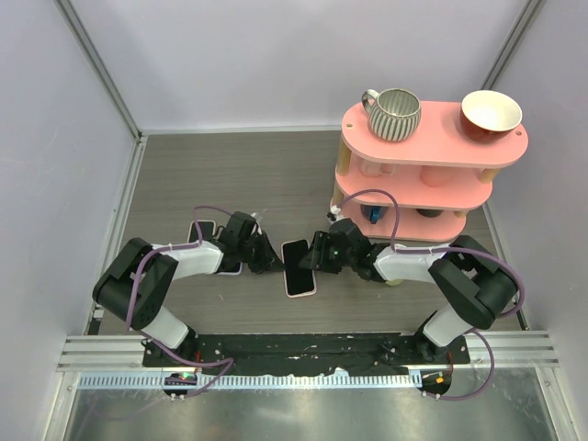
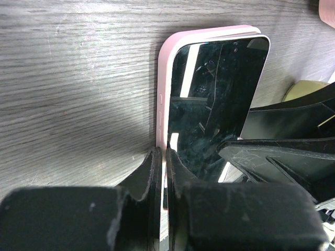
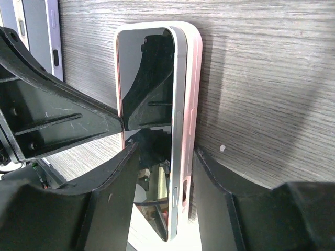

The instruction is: Put the phone into the phone case

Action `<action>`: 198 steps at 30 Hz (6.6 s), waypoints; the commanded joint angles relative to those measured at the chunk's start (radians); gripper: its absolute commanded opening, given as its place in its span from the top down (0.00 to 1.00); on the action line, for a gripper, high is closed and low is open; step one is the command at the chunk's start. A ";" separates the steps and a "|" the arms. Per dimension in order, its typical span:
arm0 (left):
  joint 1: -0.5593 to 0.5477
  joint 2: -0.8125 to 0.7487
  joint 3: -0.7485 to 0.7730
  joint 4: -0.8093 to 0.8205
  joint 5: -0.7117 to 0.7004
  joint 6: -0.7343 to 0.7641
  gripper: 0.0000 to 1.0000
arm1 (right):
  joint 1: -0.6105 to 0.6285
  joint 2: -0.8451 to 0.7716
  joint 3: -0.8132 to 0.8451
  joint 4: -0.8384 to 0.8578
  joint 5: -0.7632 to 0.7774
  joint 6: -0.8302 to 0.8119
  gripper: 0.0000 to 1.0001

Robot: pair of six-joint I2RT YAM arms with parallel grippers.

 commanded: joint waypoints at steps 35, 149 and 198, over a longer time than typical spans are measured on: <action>0.128 -0.308 0.132 -0.317 0.049 0.145 0.52 | -0.026 -0.211 -0.067 0.327 -0.285 0.117 0.99; 0.072 -0.479 -0.051 0.413 0.508 -0.174 1.00 | -0.039 -0.583 -0.260 0.365 -0.400 0.195 0.42; 0.084 -0.847 0.230 -0.648 -0.491 0.493 0.00 | 0.026 0.227 0.268 0.302 -0.149 0.232 0.99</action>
